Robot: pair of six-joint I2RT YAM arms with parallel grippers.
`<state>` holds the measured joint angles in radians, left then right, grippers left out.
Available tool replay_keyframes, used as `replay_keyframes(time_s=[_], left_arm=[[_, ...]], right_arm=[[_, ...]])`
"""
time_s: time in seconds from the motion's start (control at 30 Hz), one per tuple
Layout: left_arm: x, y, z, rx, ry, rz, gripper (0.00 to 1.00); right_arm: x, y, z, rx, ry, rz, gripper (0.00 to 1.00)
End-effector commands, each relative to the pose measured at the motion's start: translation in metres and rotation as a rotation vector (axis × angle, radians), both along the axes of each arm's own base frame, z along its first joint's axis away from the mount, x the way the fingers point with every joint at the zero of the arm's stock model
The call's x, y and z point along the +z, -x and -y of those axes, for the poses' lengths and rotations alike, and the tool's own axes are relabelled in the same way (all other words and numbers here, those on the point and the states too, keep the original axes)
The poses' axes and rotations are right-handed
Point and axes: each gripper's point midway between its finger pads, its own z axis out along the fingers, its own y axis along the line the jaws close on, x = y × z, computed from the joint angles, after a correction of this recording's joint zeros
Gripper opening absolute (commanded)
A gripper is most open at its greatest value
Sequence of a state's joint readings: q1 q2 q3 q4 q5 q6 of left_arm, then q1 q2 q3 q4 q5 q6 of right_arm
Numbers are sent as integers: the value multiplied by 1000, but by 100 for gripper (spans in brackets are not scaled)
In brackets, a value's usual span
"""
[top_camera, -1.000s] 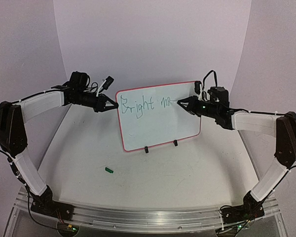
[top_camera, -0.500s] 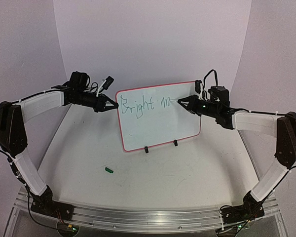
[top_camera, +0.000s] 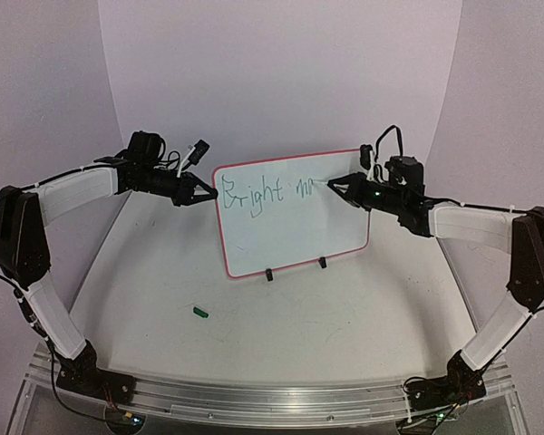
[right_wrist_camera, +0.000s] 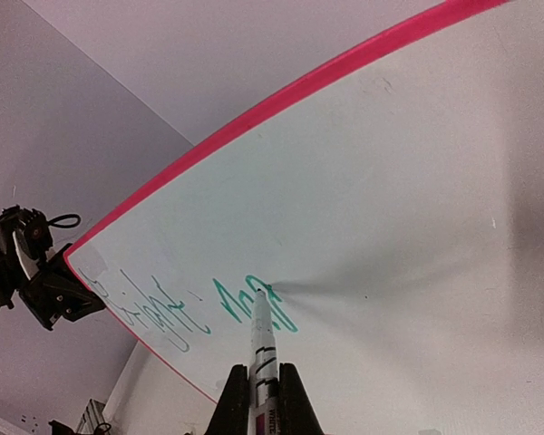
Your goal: Write a sentence on the whiteboard
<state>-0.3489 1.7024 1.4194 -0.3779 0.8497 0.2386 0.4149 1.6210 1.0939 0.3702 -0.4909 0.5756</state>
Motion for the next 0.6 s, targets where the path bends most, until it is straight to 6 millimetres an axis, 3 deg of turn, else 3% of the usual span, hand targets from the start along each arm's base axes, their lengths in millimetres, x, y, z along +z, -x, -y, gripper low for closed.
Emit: replay_keyframes(time_s=[0.0, 0.57], left_arm=[[12, 10, 3, -17, -12, 15, 0], [8, 14, 8, -27, -22, 8, 0]], right_arm=[[48, 18, 2, 45, -32, 116, 0], [41, 49, 13, 107, 9, 94, 0]])
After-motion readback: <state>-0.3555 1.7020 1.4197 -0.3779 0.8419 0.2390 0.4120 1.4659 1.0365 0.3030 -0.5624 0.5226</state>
